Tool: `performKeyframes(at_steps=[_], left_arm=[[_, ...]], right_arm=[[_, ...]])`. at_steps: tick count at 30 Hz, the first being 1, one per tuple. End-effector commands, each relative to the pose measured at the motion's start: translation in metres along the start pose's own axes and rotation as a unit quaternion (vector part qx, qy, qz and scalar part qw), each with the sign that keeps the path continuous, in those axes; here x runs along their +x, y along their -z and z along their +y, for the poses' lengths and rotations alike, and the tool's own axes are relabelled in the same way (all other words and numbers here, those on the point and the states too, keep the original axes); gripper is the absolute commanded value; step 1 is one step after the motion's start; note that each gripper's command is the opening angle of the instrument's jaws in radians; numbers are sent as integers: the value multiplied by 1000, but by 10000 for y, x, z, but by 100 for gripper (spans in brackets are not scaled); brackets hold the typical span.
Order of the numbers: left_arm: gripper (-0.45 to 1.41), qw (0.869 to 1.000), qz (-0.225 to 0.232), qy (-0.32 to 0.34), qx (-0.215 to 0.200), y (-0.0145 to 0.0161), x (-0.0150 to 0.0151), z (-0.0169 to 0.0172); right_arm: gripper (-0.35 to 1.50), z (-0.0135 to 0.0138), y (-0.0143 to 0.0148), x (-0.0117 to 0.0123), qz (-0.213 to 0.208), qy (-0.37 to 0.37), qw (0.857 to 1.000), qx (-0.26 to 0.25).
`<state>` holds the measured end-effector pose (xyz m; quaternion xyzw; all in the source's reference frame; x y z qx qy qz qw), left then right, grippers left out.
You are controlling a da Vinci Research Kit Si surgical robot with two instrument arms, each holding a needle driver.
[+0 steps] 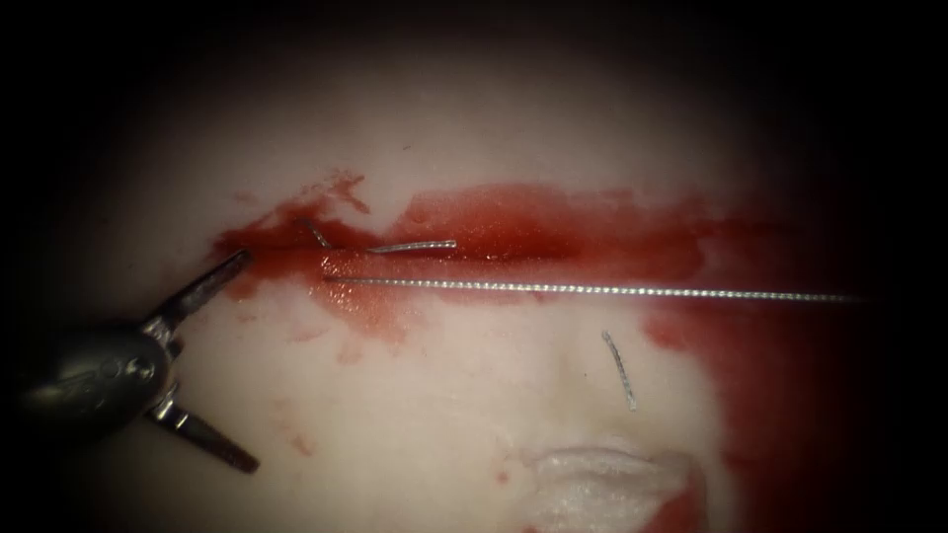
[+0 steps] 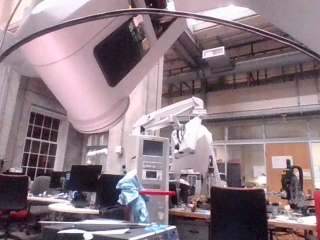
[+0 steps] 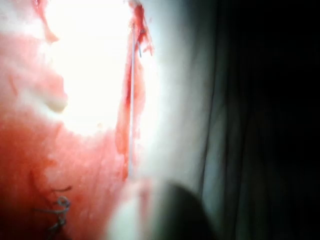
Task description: Wound Closure
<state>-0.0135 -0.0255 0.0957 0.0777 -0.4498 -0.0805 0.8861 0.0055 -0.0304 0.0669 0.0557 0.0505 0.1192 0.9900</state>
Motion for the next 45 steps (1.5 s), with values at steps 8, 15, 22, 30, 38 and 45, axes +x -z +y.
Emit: performKeyframes(at_steps=[8, 15, 22, 30, 38, 45], left_arm=[[104, 1000, -2, -2, -2, -3, -8, 10], [104, 1000, -2, -2, -2, -3, -8, 9], [104, 1000, 0, -2, -2, -3, -8, 9], [104, 1000, 0, -2, -2, -3, -8, 9], [104, 1000, 0, -1, -2, -3, -8, 9], [101, 1000, 1, 5, -6, -2, -8, 13]], right_arm=[[-35, 11, 3, 1, 1, -4, 1000, -5], [-35, 10, 6, -6, -1, -6, 1000, -5], [-35, 11, 10, -15, -3, -12, 1000, -6], [-35, 11, 17, -24, -8, -15, 1000, -7], [-35, 13, 22, -32, -10, -19, 1000, -7], [-35, 7, 24, -25, -11, -21, 1000, -8]])
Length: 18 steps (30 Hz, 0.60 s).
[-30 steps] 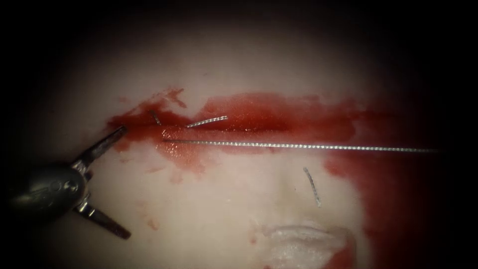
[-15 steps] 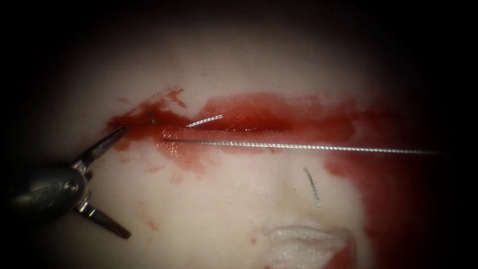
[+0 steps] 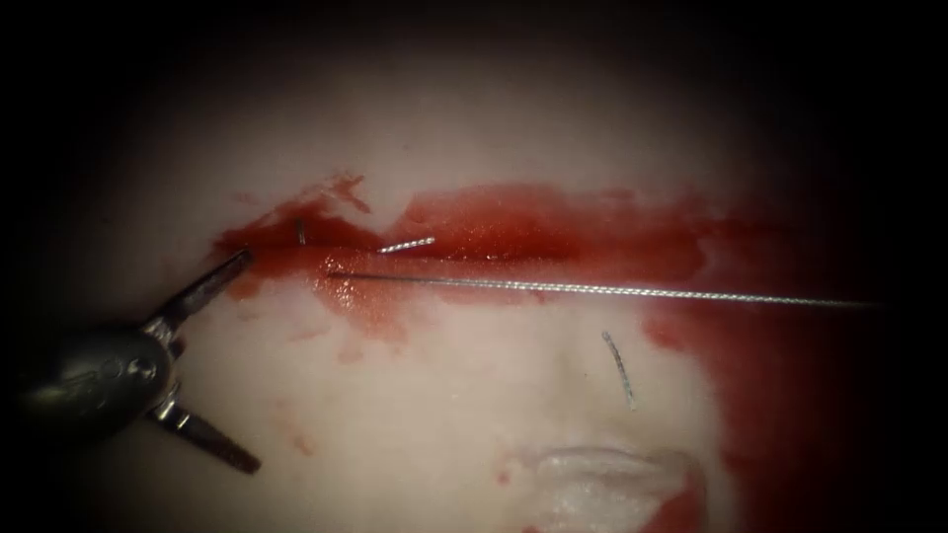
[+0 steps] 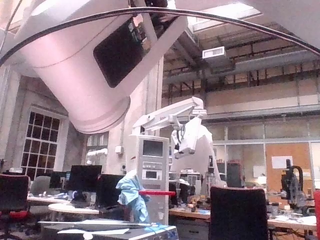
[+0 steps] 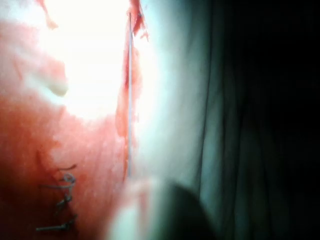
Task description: Wound Closure
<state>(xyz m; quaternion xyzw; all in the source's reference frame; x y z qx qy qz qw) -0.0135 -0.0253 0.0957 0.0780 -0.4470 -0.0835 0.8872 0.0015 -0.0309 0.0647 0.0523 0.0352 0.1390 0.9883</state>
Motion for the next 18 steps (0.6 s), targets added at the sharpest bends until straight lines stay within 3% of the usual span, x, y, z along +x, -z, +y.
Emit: performKeyframes(at_steps=[1, 12, 13, 14, 15, 16, 17, 18], left_arm=[[101, 1000, -1, 3, -10, -1, -9, 12], [98, 997, 13, 38, -58, 15, -8, 40], [98, 997, 13, 39, -59, 15, -7, 41], [98, 997, 13, 39, -59, 15, -7, 41], [98, 997, 14, 40, -62, 15, -6, 43], [98, 997, 14, 40, -62, 15, -6, 43], [98, 997, 14, 40, -63, 14, -5, 43], [96, 997, 14, 47, -65, 14, -5, 44]], right_arm=[[-35, 4, -1, 16, 2, -2, 1000, -2], [-35, -14, 0, 42, 2, -16, 1000, -3], [-15, -16, 1, 45, 5, -19, 1000, -3], [-15, -16, 1, 45, 5, -19, 1000, -3], [57, -20, 2, 51, 11, -25, 1000, -1], [57, -20, 2, 51, 11, -25, 1000, -1], [91, -23, 5, 55, 16, -31, 999, 2], [106, -23, 7, 59, 22, -37, 999, 6]])
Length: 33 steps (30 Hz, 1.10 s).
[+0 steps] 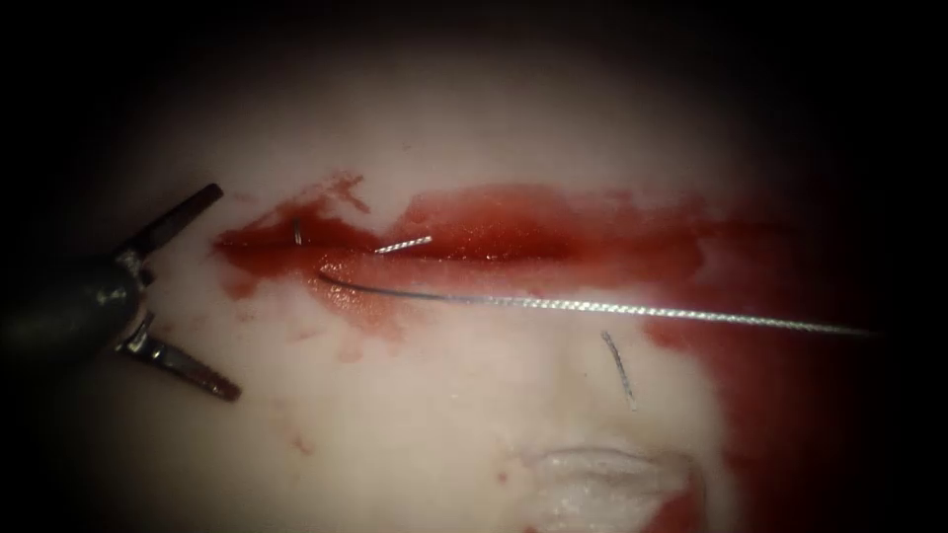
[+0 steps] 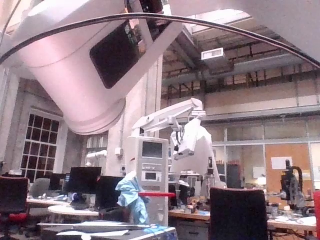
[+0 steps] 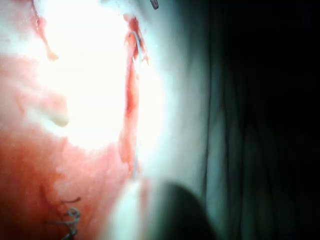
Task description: Wound Closure
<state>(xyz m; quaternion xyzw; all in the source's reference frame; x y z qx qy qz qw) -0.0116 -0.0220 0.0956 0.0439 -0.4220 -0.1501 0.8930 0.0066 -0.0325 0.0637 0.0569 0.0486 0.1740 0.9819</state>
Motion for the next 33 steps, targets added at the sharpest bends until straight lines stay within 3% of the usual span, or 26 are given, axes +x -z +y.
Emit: performKeyframes(at_steps=[1, 4, 5, 9, 11, 14, 16, 18, 20, 21, 23, 25, 29, 32, 33], left_arm=[[96, 1000, -2, 17, -6, -7, -7, 10], [94, 999, -3, 34, -9, -10, -5, 9], [86, 998, -4, 63, -10, -11, -4, 9], [71, 991, -8, 136, -11, -7, -9, 11], [67, 989, -8, 148, -12, -6, -12, 12], [64, 988, -7, 153, -15, -12, -18, 12], [61, 988, -13, 152, -13, -15, -20, 11], [59, 992, -24, 124, -11, -21, -23, 9], [44, 992, -36, 123, -15, -26, -27, 8], [34, 991, -40, 124, -17, -28, -28, 8], [-12, 990, -42, 135, -18, -30, -33, 10], [-44, 980, -44, 192, -25, -27, -38, 15], [-45, 962, -47, 268, -36, -13, -44, 29], [-45, 946, -58, 317, -43, -7, -48, 40], [-45, 944, -62, 319, -49, -6, -48, 42]], right_arm=[[121, 5, 11, 26, 35, -27, 999, 18], [121, 9, 21, 38, 68, -57, 995, 38], [126, 15, 35, 52, 111, -102, 987, 62], [130, 27, 61, 79, 200, -163, 962, 94], [118, 32, 72, 93, 248, -189, 945, 101], [103, 37, 75, 126, 284, -222, 926, 110], [94, 37, 73, 134, 285, -221, 925, 117], [49, 37, 66, 153, 284, -214, 925, 136], [37, 38, 57, 171, 283, -211, 922, 158], [34, 39, 53, 178, 283, -209, 920, 172], [26, 41, 45, 193, 284, -207, 919, 179], [15, 43, 40, 204, 284, -202, 921, 173], [-5, 51, 33, 227, 282, -205, 924, 158], [-1, 59, 28, 248, 278, -220, 921, 161], [-8, 61, 25, 256, 278, -223, 919, 166]])
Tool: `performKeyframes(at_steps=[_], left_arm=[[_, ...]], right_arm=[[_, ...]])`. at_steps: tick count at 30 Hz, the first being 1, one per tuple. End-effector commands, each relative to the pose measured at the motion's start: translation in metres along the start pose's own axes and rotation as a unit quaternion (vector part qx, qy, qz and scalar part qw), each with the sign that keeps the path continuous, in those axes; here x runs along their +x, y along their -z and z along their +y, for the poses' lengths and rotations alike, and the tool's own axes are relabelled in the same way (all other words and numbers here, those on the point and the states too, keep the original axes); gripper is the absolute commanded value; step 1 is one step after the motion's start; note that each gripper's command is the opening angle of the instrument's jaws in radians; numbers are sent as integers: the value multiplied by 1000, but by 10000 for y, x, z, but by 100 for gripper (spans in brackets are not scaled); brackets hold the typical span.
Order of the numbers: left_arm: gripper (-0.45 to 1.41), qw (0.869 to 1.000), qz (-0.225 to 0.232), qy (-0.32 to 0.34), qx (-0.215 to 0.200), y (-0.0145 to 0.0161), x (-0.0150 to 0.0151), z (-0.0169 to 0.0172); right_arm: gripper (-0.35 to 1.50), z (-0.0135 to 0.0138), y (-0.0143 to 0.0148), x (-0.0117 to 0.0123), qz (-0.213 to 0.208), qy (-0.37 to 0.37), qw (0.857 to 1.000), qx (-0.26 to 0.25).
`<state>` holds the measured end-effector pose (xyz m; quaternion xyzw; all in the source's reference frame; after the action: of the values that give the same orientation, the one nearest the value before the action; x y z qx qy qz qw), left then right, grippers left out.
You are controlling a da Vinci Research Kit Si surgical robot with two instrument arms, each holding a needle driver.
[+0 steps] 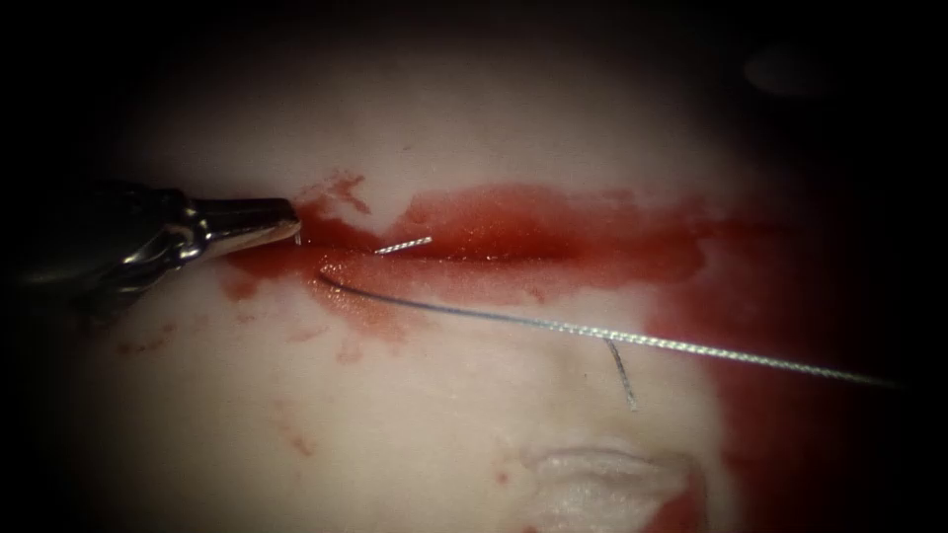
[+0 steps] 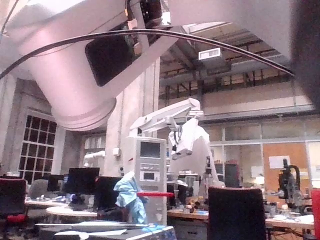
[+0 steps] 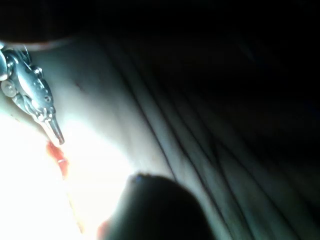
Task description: Wound Closure
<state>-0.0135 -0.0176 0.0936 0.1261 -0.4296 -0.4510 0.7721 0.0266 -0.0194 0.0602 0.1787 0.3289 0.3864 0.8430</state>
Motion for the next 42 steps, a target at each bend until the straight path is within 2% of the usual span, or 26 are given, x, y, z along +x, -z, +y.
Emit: performKeyframes(at_steps=[1, 4, 7, 8, 9, 12, 13, 14, 22, 25, 26, 28, 29, 30, 31, 32, 33, 34, 35, 38, 40, 41, 42], left_arm=[[-45, 1000, -12, 1, -6, -6, -13, 3], [-45, 1000, -24, 2, -8, -18, -5, 3], [-45, 1000, -26, -5, 1, -36, 15, 1], [-45, 999, -28, -25, -5, -47, 28, 0], [-45, 999, -28, -25, -5, -47, 28, 0], [-45, 999, -15, -37, 15, -57, 41, -1], [-45, 999, -10, -39, 13, -59, 44, -1], [-45, 999, 2, -45, 12, -64, 53, 0], [-45, 998, 27, -54, 10, -70, 67, 2], [-45, 998, 42, -55, 7, -73, 74, 2], [-45, 997, 46, -56, 6, -74, 76, 3], [-45, 997, 53, -55, 3, -75, 79, 3], [-45, 997, 54, -50, 3, -75, 80, 3], [-45, 997, 55, -47, 4, -75, 80, 3], [-45, 997, 57, -46, 5, -74, 79, 2], [-45, 997, 57, -46, 5, -74, 79, 2], [-45, 997, 57, -46, 6, -73, 78, 2], [-45, 997, 57, -46, 6, -73, 78, 1], [-45, 997, 57, -46, 6, -73, 78, 1], [-45, 997, 58, -45, 7, -72, 76, -1], [-45, 997, 58, -44, 7, -72, 76, -1], [-45, 997, 58, -44, 8, -72, 76, -1], [-45, 997, 59, -45, 8, -71, 77, -2]], right_arm=[[-11, 2, -14, 26, 5, -1, 1000, 8], [-35, -1, -37, 35, -12, -5, 1000, 26], [-35, -5, -65, 37, -48, -3, 998, 38], [-35, -6, -87, 34, -57, 3, 996, 61], [-35, -6, -87, 34, -57, 3, 996, 61], [-35, -7, -115, 29, -55, 5, 996, 68], [-35, -6, -126, 27, -54, 5, 996, 70], [-35, -1, -150, 24, -58, 0, 995, 78], [-35, 12, -183, 23, -69, -52, 992, 90], [-35, 15, -199, 20, -68, -140, 983, 97], [-23, 15, -203, 17, -72, -167, 977, 109], [-15, 15, -207, 12, -57, -189, 972, 125], [-8, 15, -209, 9, -40, -214, 966, 136], [12, 15, -211, 6, -22, -263, 952, 154], [42, 16, -214, 3, -16, -393, 896, 207], [42, 16, -214, 3, -16, -393, 896, 207], [32, 16, -214, 2, -16, -406, 886, 224], [31, 17, -217, -1, -20, -418, 871, 256], [31, 17, -217, -1, -20, -418, 871, 256], [56, 19, -227, -10, -41, -435, 856, 276], [62, 20, -230, -13, -40, -441, 852, 277], [67, 20, -234, -18, -32, -450, 847, 280], [73, 22, -246, -27, -2, -477, 830, 288]])
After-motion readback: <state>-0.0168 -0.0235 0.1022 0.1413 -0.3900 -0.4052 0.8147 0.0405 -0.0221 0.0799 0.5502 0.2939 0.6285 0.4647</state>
